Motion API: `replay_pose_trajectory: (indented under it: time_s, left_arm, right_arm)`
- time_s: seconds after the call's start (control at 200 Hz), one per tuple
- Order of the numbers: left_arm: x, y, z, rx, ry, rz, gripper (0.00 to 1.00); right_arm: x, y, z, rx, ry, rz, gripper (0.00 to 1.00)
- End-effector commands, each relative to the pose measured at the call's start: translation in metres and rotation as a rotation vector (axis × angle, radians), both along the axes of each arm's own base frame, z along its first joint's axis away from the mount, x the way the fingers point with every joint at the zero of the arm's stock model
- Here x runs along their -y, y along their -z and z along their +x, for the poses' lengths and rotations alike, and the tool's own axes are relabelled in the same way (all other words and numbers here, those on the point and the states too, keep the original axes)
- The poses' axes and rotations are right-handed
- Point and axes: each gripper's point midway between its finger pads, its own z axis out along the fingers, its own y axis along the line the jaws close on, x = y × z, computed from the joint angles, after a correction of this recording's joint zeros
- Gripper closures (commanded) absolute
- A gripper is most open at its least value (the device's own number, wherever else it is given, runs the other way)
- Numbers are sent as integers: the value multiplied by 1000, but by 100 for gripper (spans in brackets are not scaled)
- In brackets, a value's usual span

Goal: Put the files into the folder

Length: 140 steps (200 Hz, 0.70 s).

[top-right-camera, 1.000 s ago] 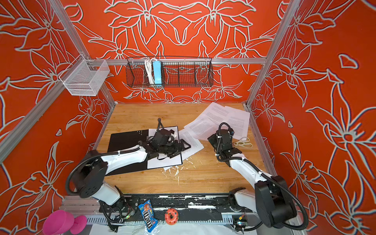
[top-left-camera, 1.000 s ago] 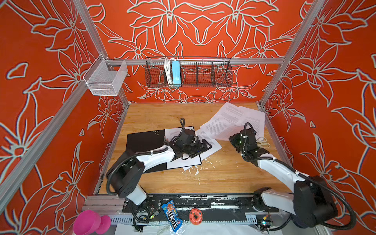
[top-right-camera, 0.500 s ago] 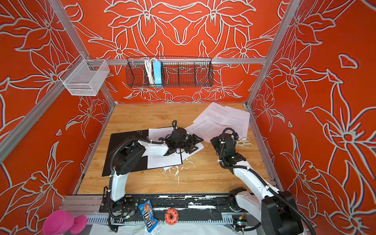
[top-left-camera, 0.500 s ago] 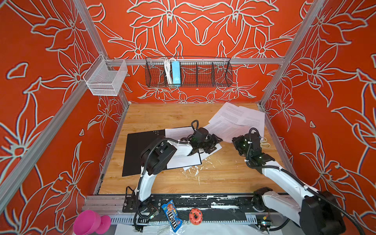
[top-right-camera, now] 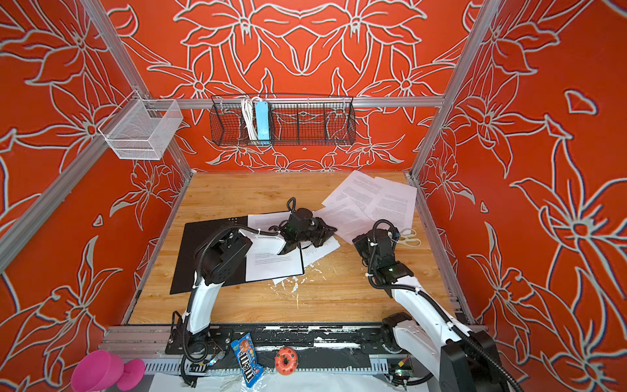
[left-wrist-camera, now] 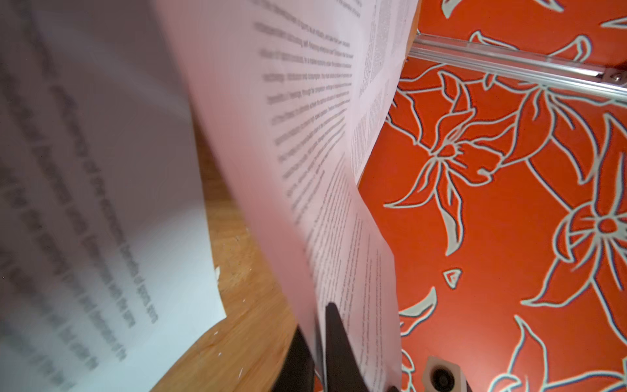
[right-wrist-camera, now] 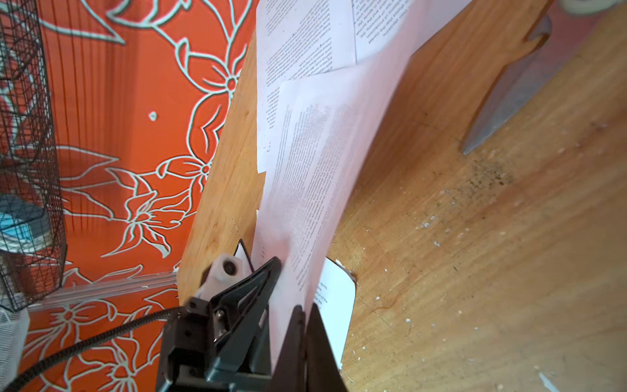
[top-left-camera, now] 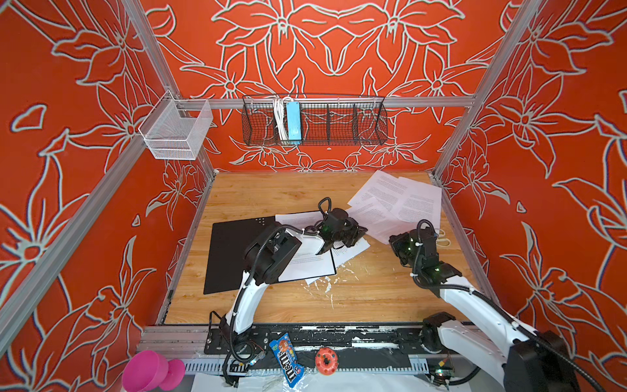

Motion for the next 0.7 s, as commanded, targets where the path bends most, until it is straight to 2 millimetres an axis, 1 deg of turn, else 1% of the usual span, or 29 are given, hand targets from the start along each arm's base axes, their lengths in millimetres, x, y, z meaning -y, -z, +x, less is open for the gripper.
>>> replay_pose_trajectory:
  time_s: [0.0, 0.025, 0.085, 0.13, 0.16, 0.22, 0.29, 0.315, 0.37, 0.445, 0.515, 0.54, 0.62, 0.696]
  left_arm:
    - [0, -22, 17, 81, 13, -16, 100]
    - [-1, -27, 18, 101, 27, -5, 100]
    - [-3, -44, 19, 161, 68, 34, 100]
    - [-6, -58, 19, 214, 102, 84, 100]
    - [-8, -68, 18, 253, 127, 121, 100]
    - [-15, -89, 13, 327, 168, 194, 100]
    - [-31, -105, 7, 368, 199, 299, 100]
    - [-37, -108, 4, 368, 208, 334, 100]
    - [-52, -121, -2, 379, 229, 373, 100]
    - [-77, -128, -14, 366, 260, 436, 100]
    - [-107, -128, -26, 329, 277, 497, 100]
    - [-118, -131, -31, 326, 275, 504, 100]
    - [-158, -127, -49, 274, 259, 526, 100]
    - [-201, -121, -65, 214, 219, 548, 100]
  right_arm:
    - [-5, -2, -5, -48, -136, -136, 68]
    - [-7, -3, -5, -58, -177, -174, 53]
    - [-7, -6, -8, -94, -260, -256, 23]
    - [-6, -12, -11, -107, -313, -312, 9]
    - [-6, -16, -12, -106, -332, -335, 3]
    - [-4, -29, -15, -79, -354, -375, 3]
    - [-1, -46, -19, -19, -354, -402, 3]
    - [-2, -52, -20, 12, -363, -406, 3]
    - [-3, -65, -22, 59, -370, -416, 3]
    - [-8, -76, -22, 98, -406, -429, 3]
    - [-17, -81, -19, 123, -455, -418, 3]
    - [-22, -81, -18, 128, -477, -411, 3]
    - [-36, -80, -13, 149, -538, -392, 3]
    - [-48, -77, -10, 162, -579, -393, 3]
